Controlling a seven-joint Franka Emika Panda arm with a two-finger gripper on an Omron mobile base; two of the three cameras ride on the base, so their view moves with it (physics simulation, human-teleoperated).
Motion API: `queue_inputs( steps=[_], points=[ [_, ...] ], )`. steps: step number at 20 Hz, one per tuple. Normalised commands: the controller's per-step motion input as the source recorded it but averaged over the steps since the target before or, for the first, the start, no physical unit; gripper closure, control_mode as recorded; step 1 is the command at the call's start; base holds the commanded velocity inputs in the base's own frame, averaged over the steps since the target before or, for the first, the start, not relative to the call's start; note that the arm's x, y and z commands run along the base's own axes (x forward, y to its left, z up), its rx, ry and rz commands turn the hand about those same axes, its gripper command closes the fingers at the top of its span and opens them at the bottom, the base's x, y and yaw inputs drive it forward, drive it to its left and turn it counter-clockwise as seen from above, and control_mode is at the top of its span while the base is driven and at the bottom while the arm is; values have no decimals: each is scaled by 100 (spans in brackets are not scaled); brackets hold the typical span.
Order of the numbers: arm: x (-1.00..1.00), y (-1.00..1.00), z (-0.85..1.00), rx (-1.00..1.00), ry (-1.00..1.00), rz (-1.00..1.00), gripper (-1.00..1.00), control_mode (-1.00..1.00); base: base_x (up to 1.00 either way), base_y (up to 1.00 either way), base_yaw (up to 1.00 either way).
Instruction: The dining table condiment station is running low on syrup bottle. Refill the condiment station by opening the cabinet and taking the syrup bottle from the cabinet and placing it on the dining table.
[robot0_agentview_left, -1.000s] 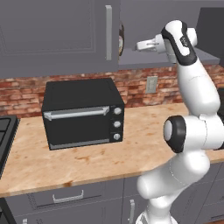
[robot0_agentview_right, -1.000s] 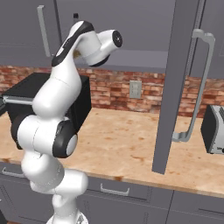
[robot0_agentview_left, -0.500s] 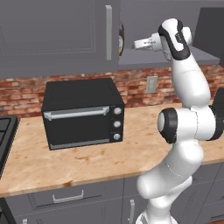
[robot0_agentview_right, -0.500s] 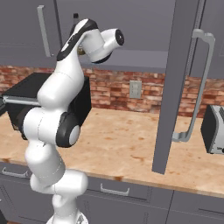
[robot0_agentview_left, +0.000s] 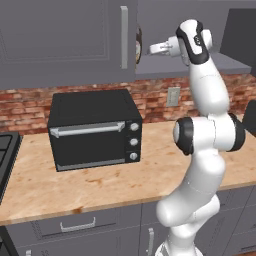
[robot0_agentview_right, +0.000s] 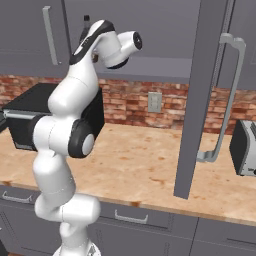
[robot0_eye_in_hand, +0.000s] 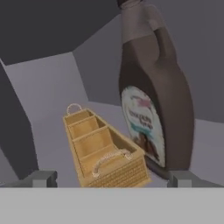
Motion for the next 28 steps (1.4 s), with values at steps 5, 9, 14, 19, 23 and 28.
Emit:
queue_inputs(
  steps=[5,9,14,19,23,28],
  points=[
    [36,4,0,0,0,3,-100,-100,0,0,0],
    [37,0,0,0,0,3,-100,-100,0,0,0],
    [35,0,0,0,0,4,-100,-100,0,0,0],
    [27,0,0,0,0,6,-100,-100,0,0,0],
    [17,7,0,0,0,7,-100,-100,0,0,0],
    [13,17,0,-1,0,6,-100,-100,0,0,0]
  ],
)
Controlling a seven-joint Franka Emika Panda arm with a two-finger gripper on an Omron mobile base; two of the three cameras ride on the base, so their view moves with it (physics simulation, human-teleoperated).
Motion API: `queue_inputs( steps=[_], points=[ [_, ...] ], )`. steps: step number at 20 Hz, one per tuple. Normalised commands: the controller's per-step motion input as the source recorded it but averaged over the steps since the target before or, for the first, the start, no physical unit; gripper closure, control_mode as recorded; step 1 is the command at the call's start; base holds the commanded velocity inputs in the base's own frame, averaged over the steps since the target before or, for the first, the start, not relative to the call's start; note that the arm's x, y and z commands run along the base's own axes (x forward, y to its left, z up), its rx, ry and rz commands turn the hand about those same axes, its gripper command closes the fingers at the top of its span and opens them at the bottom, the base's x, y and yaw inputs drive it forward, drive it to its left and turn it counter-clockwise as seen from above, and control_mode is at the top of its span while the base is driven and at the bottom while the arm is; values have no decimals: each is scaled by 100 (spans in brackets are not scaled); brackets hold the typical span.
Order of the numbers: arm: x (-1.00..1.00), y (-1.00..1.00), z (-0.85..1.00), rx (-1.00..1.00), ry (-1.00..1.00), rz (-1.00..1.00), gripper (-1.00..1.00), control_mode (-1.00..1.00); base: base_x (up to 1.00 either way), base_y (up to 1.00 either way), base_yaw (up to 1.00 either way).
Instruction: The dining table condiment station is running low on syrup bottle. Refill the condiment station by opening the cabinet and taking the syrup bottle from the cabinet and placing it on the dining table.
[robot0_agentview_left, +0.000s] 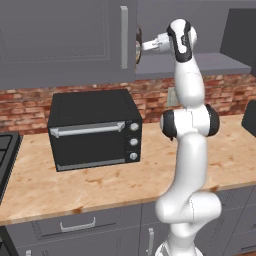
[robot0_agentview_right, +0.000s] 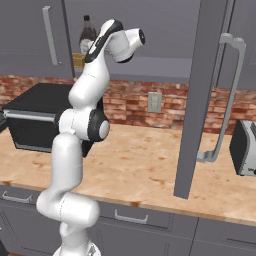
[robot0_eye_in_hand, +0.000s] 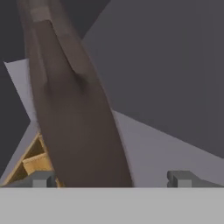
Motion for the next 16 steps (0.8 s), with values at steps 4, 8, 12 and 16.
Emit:
queue_inputs(
  steps=[4,8,12,16],
  points=[
    [6,34,0,-6,-1,6,100,-100,0,0,0],
    [1,25,0,-5,-1,4,100,-100,0,0,0],
    [0,-18,-16,0,-2,0,100,-100,0,0,0],
    [-1,-53,-51,0,-5,-6,100,-100,0,0,0]
  ],
)
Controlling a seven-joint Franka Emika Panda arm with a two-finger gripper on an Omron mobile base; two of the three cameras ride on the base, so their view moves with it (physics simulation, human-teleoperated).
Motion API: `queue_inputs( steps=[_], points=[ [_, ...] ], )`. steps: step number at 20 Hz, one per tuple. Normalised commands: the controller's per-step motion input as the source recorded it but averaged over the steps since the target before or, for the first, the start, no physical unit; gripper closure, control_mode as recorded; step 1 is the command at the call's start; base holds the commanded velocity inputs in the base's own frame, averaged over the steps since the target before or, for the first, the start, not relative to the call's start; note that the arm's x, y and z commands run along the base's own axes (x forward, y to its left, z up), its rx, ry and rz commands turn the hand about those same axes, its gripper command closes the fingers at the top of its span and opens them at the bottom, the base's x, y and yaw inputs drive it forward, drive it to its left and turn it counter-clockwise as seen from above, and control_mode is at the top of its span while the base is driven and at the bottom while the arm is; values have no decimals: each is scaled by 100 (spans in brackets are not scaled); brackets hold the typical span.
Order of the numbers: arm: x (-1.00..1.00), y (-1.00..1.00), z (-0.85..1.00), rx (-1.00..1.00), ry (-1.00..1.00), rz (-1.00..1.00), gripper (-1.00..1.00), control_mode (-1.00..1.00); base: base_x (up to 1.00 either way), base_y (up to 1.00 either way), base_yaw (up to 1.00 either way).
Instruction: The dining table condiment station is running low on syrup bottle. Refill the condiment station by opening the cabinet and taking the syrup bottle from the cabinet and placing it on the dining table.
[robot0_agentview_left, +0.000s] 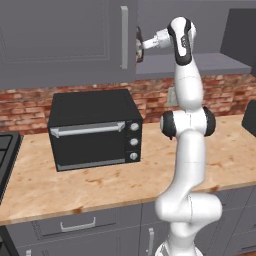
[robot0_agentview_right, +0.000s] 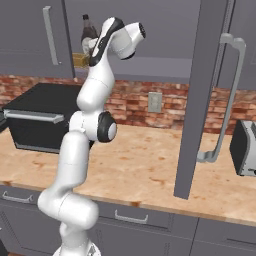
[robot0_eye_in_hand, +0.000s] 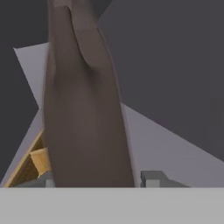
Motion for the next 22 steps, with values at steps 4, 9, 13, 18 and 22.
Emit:
queue_inputs(
  steps=[4,9,13,18,22],
  points=[
    [-1,-60,-59,0,-11,-13,100,-100,0,0,0],
    [-38,-68,-45,0,-13,-16,100,-100,0,0,0],
    [-96,-52,-43,0,-15,-19,100,-100,0,0,0],
    [-100,-32,-48,0,-12,-18,100,-100,0,0,0],
    [-100,-6,-9,0,-4,-13,100,-100,0,0,0]
  ],
)
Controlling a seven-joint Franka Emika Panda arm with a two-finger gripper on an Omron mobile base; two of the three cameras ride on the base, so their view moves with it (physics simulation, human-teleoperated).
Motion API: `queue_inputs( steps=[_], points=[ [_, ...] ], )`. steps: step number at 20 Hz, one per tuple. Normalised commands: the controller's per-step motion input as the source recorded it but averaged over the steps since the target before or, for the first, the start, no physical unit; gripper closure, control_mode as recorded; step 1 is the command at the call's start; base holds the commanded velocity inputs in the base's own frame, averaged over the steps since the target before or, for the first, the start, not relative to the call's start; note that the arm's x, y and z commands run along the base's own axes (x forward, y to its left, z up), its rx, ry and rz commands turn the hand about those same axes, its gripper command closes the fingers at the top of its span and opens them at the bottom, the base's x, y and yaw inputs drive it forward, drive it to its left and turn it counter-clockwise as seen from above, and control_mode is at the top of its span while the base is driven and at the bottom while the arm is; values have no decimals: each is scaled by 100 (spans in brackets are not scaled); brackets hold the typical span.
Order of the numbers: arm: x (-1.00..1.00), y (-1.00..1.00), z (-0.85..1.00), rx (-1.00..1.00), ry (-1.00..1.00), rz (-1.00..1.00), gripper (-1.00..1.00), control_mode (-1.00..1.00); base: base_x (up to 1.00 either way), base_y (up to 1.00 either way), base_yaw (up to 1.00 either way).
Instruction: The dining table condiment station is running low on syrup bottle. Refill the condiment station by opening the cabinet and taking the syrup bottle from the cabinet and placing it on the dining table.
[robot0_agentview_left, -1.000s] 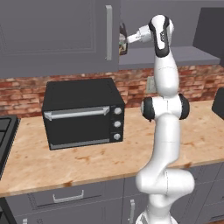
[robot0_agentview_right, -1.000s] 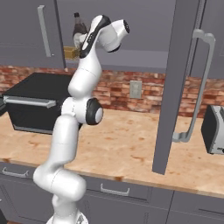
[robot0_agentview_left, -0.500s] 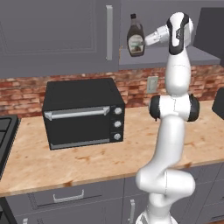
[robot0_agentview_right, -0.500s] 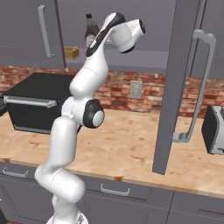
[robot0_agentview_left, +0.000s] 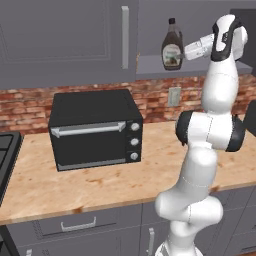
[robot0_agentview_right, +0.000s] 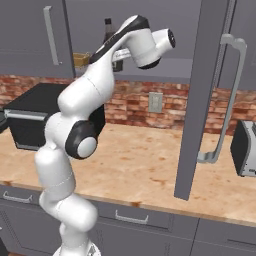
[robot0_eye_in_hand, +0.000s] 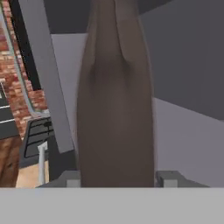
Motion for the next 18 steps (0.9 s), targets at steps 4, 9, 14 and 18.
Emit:
queue_inputs(
  steps=[4,9,14,18],
  points=[
    [-100,0,6,0,0,-4,100,-100,0,0,0],
    [-100,0,4,0,0,0,100,-100,0,0,0],
    [-100,11,0,0,0,-1,100,-100,0,0,0],
    [-100,42,0,0,2,0,100,-100,0,0,0]
  ],
)
